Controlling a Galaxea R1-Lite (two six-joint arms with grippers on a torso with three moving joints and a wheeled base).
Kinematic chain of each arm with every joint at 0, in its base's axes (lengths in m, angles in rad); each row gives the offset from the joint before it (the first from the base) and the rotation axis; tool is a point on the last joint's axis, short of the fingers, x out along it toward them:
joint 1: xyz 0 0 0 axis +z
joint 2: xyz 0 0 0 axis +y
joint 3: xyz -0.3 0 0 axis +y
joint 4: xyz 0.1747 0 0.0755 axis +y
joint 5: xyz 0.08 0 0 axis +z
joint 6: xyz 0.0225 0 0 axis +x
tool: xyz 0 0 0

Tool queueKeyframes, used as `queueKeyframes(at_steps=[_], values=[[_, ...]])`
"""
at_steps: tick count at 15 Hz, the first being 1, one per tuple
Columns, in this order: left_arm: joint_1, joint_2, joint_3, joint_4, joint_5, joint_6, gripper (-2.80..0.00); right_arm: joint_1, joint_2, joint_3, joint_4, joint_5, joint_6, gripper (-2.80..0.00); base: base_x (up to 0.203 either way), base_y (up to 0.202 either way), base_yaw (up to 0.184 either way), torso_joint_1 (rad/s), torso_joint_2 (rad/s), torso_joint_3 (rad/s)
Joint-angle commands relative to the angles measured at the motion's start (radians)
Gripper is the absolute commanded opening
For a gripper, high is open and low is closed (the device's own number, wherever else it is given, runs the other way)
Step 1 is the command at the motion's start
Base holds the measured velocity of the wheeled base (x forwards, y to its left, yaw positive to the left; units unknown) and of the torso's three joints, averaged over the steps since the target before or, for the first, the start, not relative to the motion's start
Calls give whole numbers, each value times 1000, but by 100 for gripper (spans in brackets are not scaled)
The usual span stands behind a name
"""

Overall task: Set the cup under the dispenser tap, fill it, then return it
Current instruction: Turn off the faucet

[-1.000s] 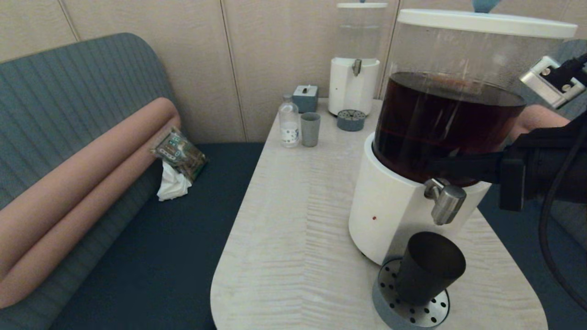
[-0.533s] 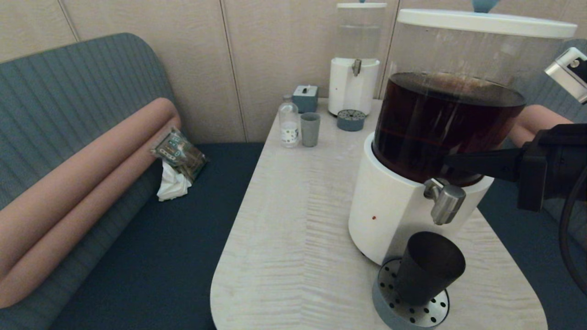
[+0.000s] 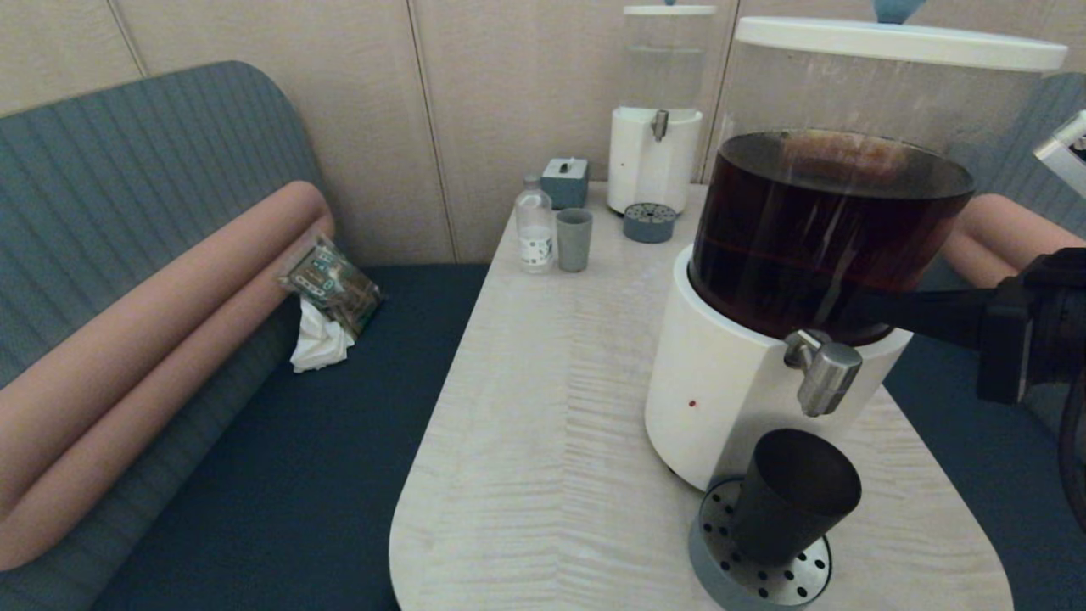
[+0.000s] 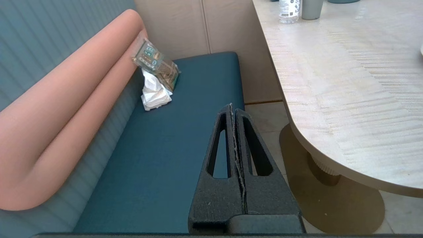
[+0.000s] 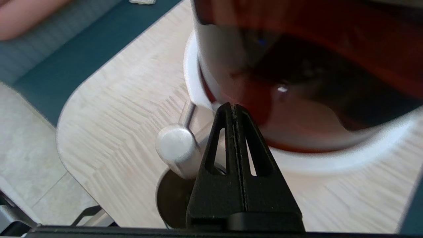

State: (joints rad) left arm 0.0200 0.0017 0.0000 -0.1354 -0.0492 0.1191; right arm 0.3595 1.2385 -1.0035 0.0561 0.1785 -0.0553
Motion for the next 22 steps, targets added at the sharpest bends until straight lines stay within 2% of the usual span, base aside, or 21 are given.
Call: queueKeyframes(at_steps=[1, 5, 11, 14, 22], values=[[0, 0, 40, -1, 0, 1, -280, -24, -36, 17, 5, 1, -3, -280, 0, 0, 0, 0, 0, 0], [0, 0, 40, -1, 0, 1, -280, -87, -68, 49, 4, 3, -5, -280, 0, 0, 0, 0, 0, 0], [0, 0, 40, -1, 0, 1, -280, -341, -259, 157, 1, -10, -62, -280, 0, 0, 0, 0, 0, 0], [0, 1, 40, -1, 0, 1, -280, -359, -332, 245, -11, -82, -82, -280, 0, 0, 0, 0, 0, 0], [0, 0, 40, -1, 0, 1, -280, -349, -455, 299, -11, -105, -81, -280, 0, 0, 0, 0, 0, 0]])
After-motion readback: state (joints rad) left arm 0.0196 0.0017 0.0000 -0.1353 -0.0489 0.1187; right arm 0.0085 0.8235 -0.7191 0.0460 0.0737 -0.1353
